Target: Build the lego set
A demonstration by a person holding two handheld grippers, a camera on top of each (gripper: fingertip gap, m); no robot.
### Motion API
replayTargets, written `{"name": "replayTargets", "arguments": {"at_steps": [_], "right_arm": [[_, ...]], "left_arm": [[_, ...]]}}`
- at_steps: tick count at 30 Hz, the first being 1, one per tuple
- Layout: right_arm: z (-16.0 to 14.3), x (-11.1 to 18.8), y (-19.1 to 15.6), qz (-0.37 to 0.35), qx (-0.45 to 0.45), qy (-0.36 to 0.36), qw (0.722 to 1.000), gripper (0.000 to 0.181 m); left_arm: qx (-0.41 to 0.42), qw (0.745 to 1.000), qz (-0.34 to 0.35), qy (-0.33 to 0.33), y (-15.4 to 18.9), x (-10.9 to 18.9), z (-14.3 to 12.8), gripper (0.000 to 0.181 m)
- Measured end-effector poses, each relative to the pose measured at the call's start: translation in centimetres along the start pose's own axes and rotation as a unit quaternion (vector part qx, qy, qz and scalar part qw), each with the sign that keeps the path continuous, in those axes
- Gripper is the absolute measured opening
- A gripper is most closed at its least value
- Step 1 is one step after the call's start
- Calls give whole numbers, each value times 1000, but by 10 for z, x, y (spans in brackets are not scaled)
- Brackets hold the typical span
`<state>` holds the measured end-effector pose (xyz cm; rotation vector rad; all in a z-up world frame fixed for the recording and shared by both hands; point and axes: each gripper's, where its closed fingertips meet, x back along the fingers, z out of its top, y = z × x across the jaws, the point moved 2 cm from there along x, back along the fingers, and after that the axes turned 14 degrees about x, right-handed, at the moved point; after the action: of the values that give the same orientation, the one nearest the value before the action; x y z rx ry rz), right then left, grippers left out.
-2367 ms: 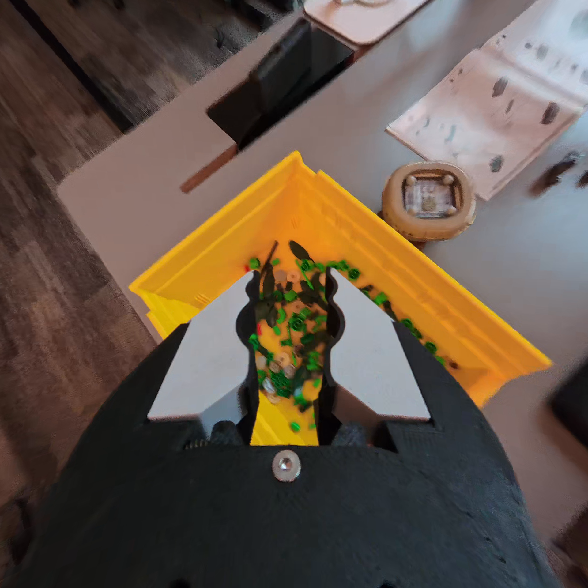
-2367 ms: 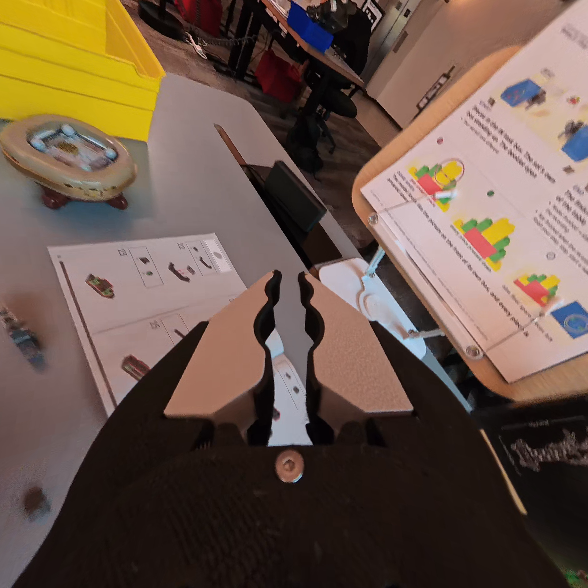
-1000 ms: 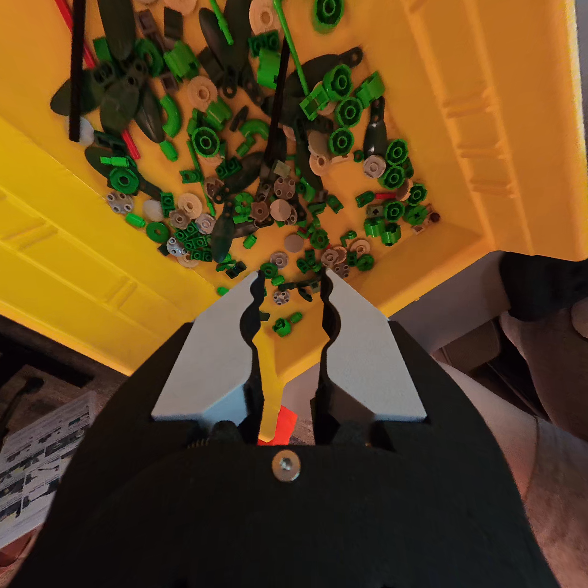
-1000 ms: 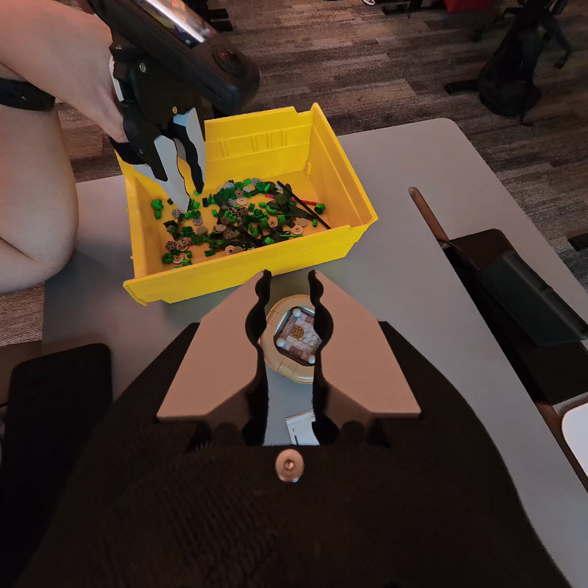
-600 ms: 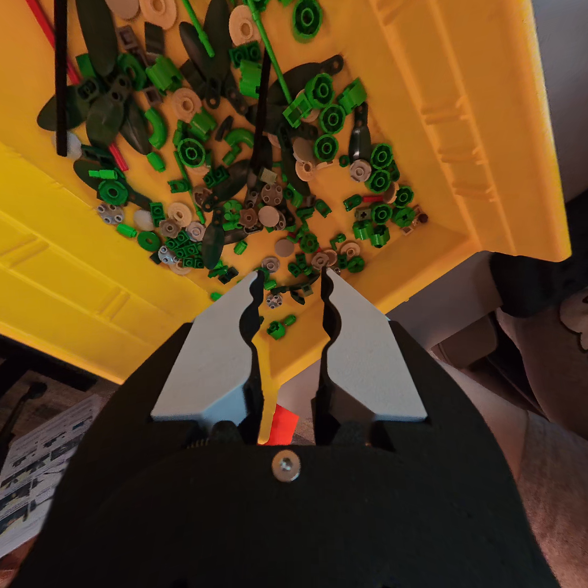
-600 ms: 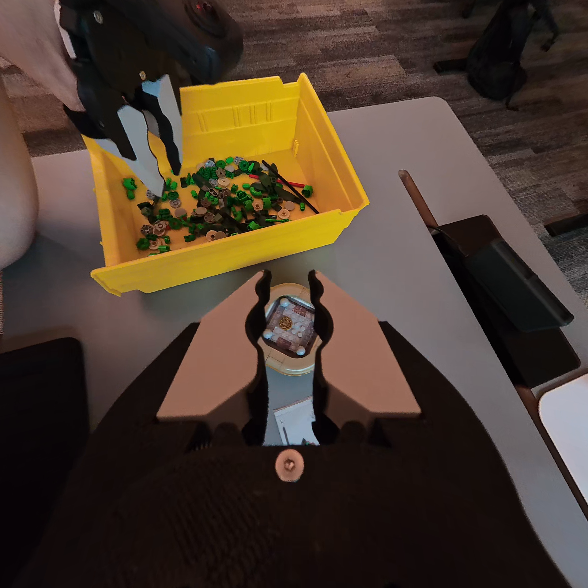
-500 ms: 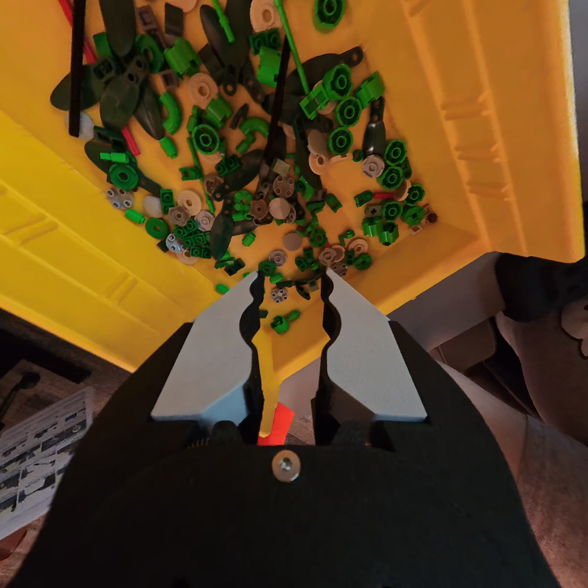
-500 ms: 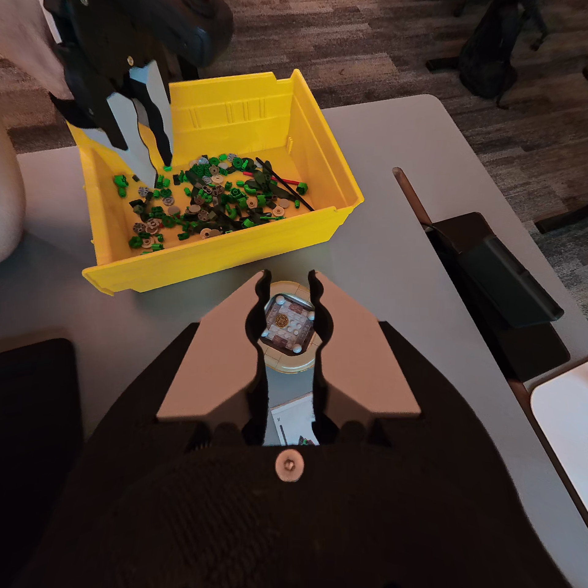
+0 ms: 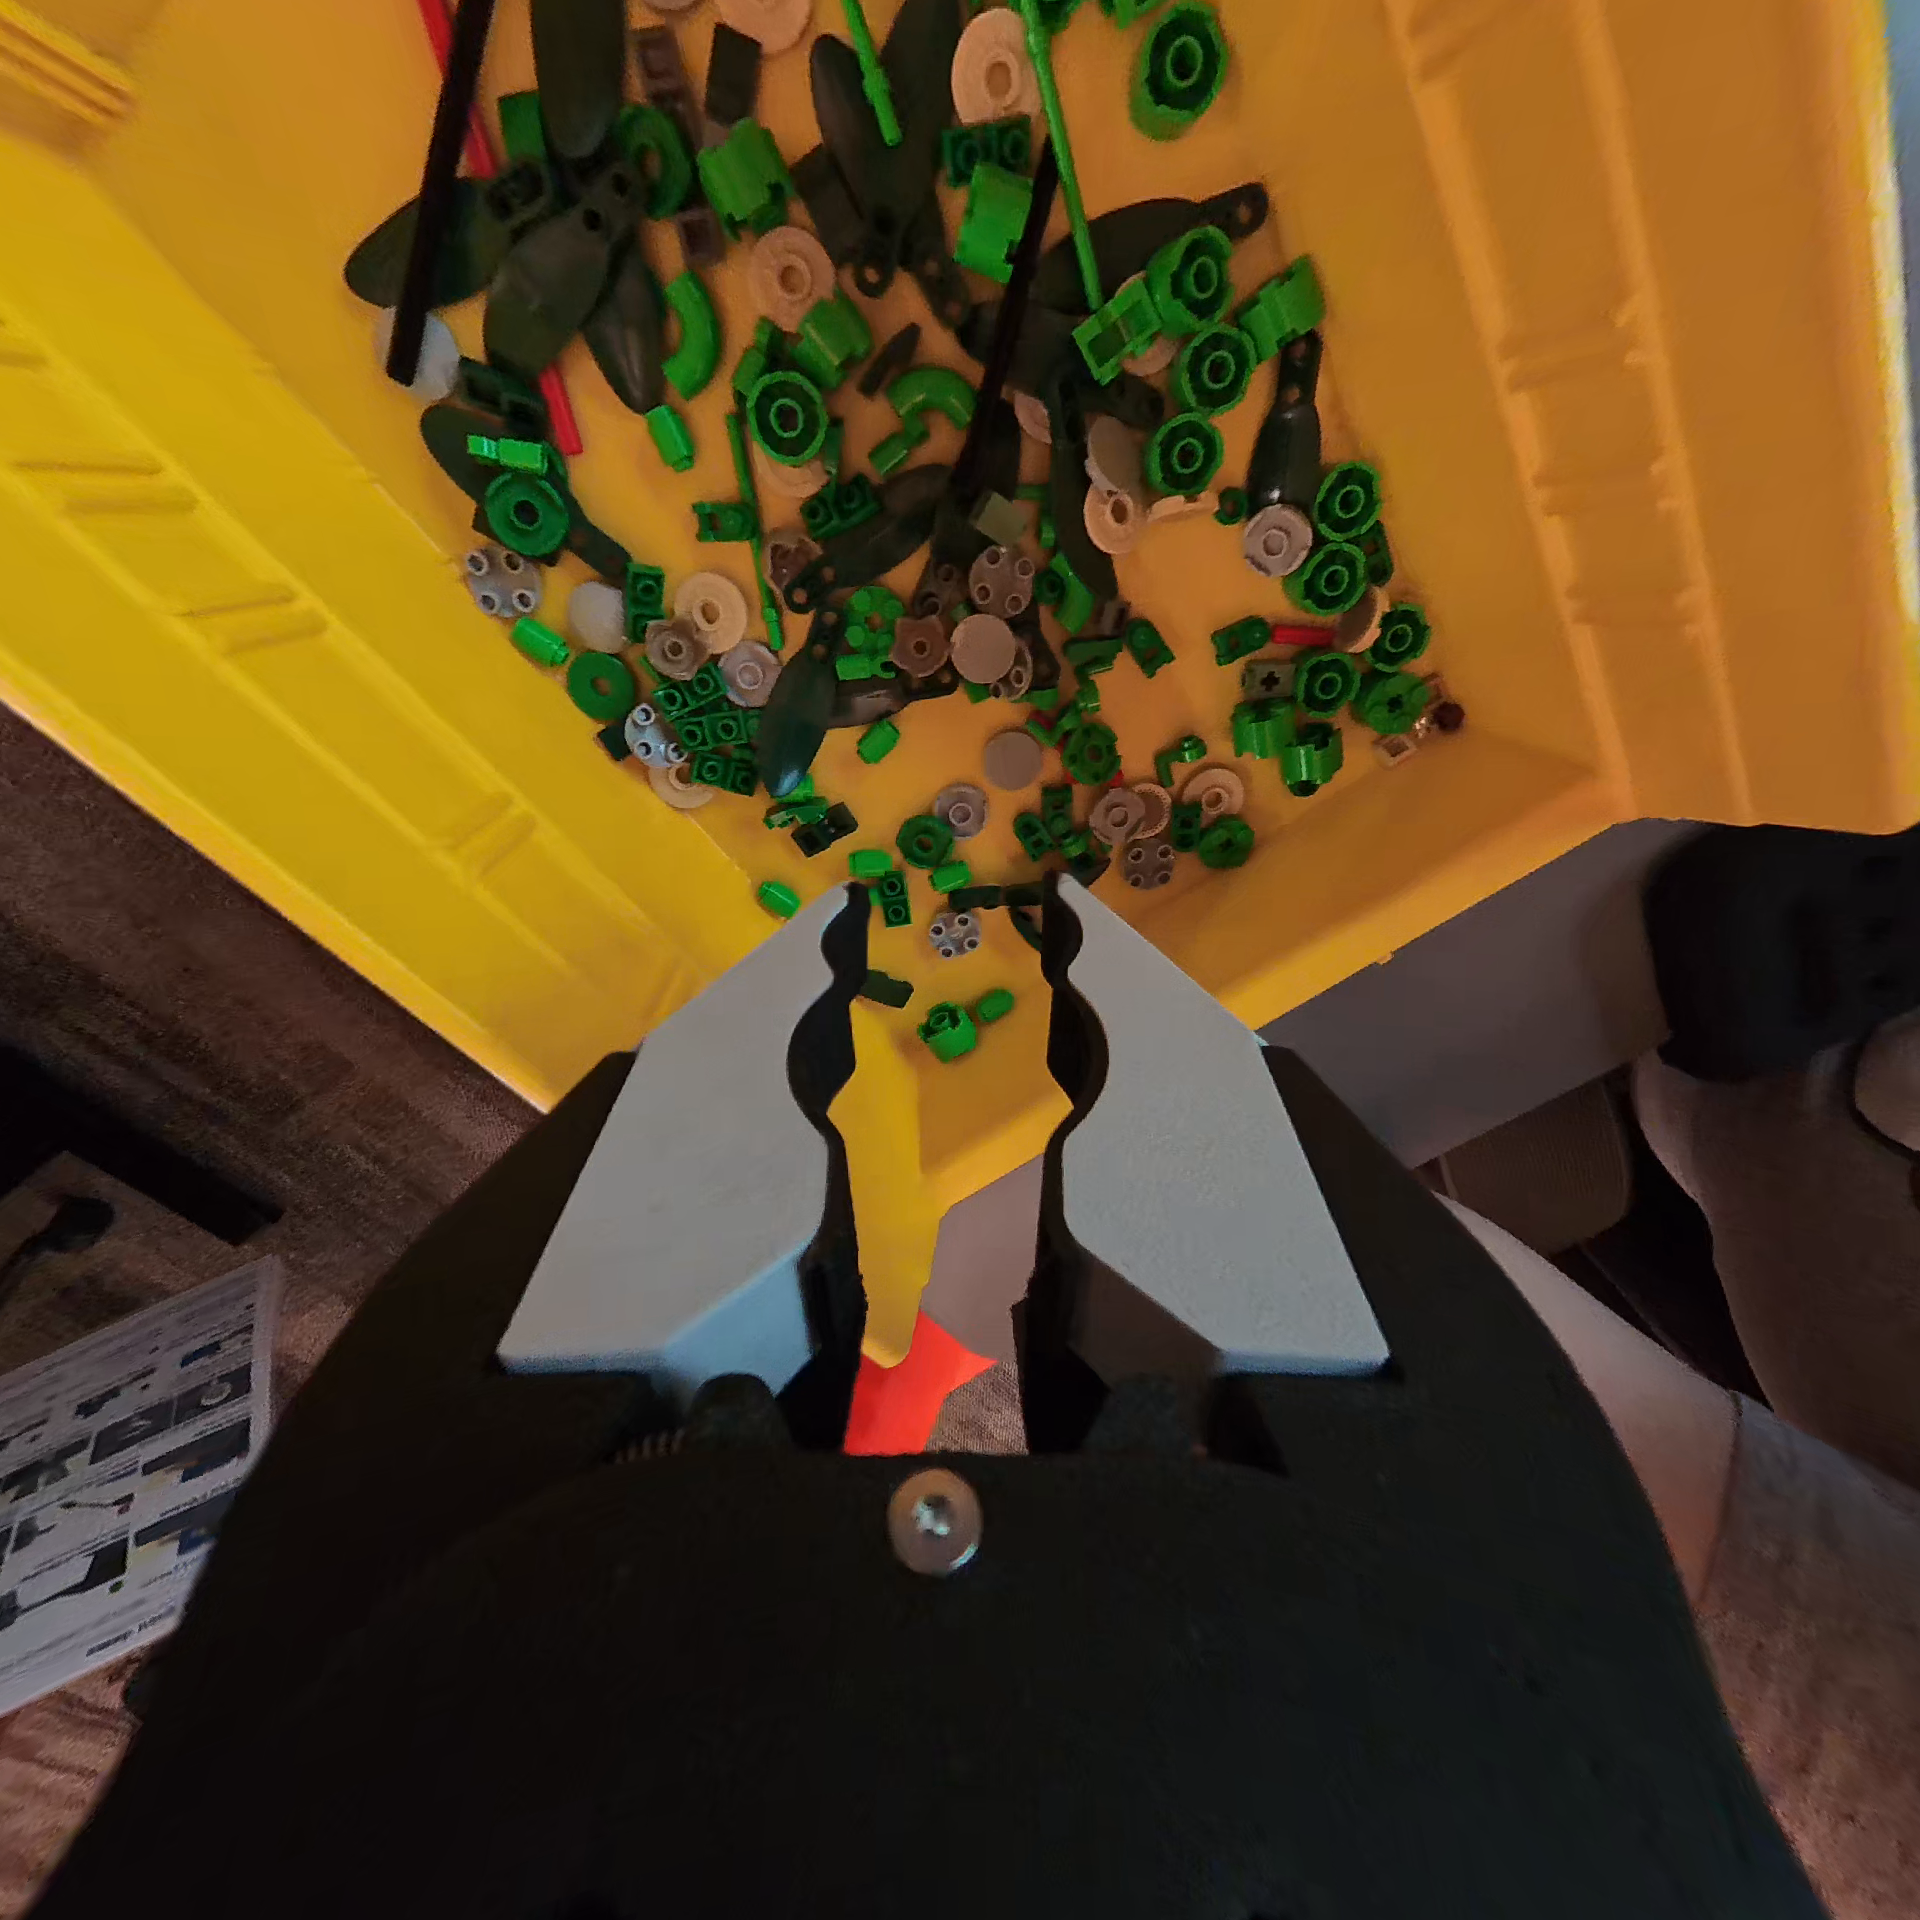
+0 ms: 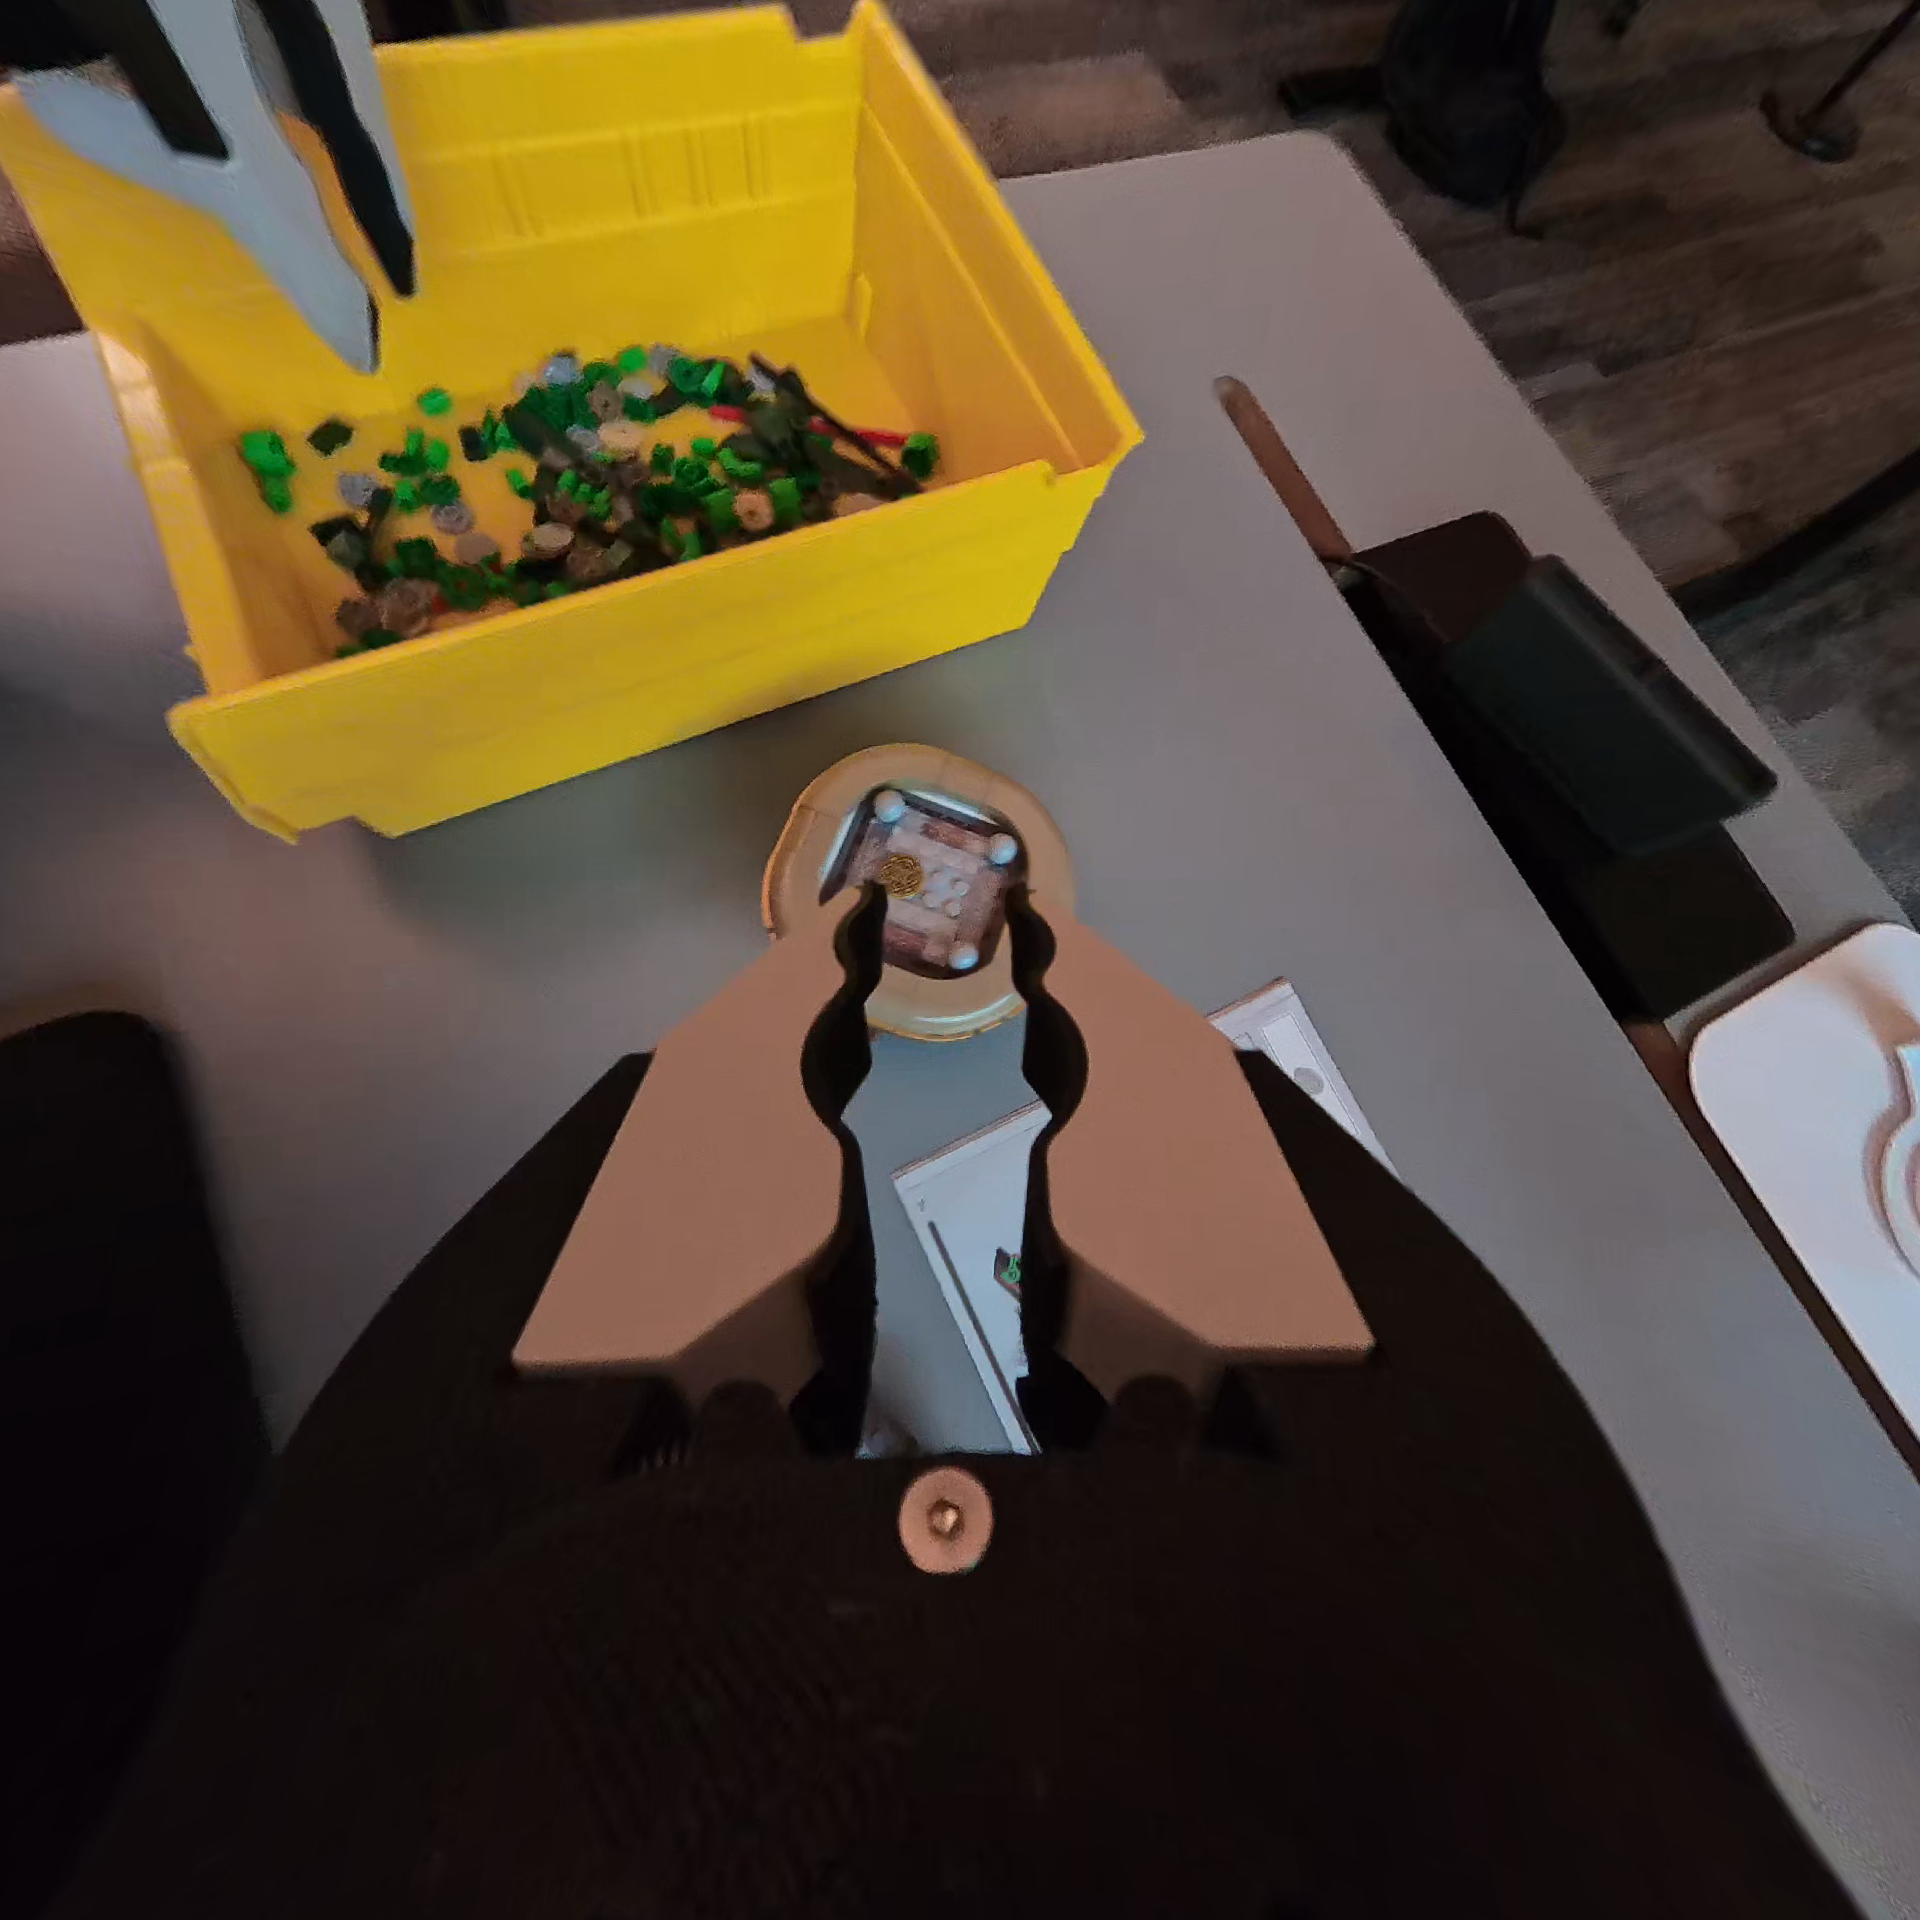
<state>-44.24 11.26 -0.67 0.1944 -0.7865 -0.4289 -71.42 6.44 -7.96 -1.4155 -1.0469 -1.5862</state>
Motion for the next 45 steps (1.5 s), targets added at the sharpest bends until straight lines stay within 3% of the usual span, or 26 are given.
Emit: {"name": "replayTargets", "arguments": {"at_steps": [9, 19, 45], "right_arm": [[-8, 4, 8, -15, 33, -7, 999, 23], [-22, -10, 17, -20, 42, -32, 998, 23], [-35, 8, 43, -68, 55, -54, 995, 23]], "left_arm": [[-15, 1000, 15, -1, 4, 0, 4, 32], [25, 999, 29, -17, -15, -7, 4, 30], [41, 995, 89, 0, -38, -8, 17, 27]]}}
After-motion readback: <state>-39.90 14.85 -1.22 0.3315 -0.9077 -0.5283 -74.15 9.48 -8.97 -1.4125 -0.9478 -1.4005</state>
